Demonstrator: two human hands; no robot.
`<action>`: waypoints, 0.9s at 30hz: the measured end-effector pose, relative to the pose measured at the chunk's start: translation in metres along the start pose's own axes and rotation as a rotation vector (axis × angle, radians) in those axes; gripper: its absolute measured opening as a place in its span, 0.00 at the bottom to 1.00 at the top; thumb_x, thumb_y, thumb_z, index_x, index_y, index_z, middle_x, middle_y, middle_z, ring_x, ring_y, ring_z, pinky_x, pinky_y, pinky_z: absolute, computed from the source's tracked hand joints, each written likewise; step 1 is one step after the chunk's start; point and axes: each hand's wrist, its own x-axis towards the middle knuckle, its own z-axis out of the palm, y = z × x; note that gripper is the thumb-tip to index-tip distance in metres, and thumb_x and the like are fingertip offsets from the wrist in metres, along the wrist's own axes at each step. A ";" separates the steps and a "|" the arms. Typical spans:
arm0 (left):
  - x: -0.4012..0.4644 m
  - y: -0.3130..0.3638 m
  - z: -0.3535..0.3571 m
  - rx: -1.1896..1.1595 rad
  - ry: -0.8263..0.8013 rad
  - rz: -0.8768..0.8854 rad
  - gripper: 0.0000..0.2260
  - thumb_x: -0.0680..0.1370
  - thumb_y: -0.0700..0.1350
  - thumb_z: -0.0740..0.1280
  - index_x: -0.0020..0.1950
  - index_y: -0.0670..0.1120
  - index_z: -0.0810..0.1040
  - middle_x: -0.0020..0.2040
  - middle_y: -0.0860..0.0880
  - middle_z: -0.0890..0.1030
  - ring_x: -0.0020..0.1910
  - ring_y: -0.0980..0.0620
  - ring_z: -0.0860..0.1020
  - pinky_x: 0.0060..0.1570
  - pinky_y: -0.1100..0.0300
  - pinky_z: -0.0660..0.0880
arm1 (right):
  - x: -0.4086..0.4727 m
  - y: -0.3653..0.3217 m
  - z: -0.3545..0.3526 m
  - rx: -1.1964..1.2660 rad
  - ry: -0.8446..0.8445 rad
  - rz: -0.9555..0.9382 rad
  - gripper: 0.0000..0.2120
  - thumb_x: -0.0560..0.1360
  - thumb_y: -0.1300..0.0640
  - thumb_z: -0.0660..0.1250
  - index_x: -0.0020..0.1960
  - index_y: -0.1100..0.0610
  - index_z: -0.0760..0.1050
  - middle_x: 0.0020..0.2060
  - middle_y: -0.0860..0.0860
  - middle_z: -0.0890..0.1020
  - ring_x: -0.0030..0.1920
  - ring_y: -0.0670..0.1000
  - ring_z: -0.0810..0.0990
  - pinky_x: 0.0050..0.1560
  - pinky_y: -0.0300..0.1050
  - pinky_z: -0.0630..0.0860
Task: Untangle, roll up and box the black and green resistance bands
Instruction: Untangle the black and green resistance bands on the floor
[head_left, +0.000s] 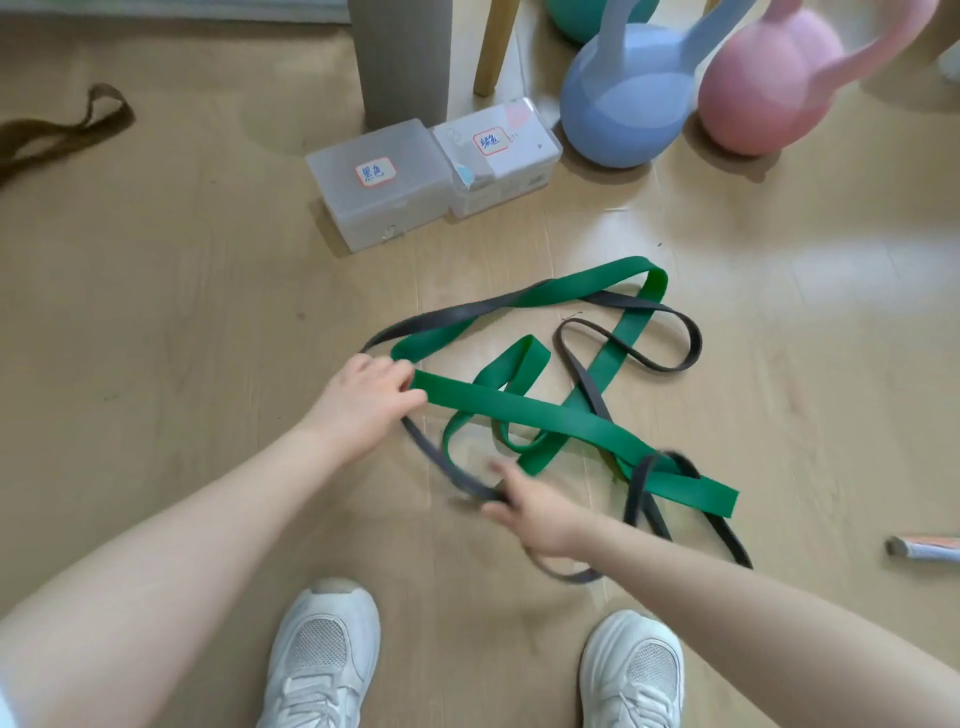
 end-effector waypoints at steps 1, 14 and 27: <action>-0.008 -0.010 0.002 0.025 -0.089 -0.076 0.06 0.66 0.37 0.71 0.39 0.43 0.76 0.40 0.42 0.76 0.41 0.42 0.77 0.40 0.52 0.74 | -0.003 -0.012 0.012 0.065 -0.132 -0.039 0.25 0.80 0.53 0.58 0.74 0.57 0.55 0.68 0.56 0.69 0.67 0.54 0.69 0.64 0.43 0.64; 0.018 0.053 0.029 -0.230 -0.228 -0.127 0.22 0.78 0.41 0.56 0.72 0.46 0.61 0.70 0.45 0.65 0.65 0.46 0.67 0.63 0.53 0.65 | 0.031 0.054 -0.066 -0.331 0.316 0.041 0.22 0.80 0.57 0.56 0.73 0.55 0.59 0.72 0.53 0.65 0.71 0.55 0.63 0.70 0.50 0.62; 0.041 0.058 0.056 -0.195 -0.390 -0.087 0.57 0.65 0.64 0.72 0.75 0.47 0.34 0.77 0.45 0.39 0.76 0.47 0.43 0.73 0.56 0.42 | 0.049 0.067 -0.051 -0.005 0.564 0.059 0.07 0.73 0.55 0.67 0.45 0.55 0.70 0.38 0.49 0.78 0.40 0.53 0.77 0.38 0.47 0.75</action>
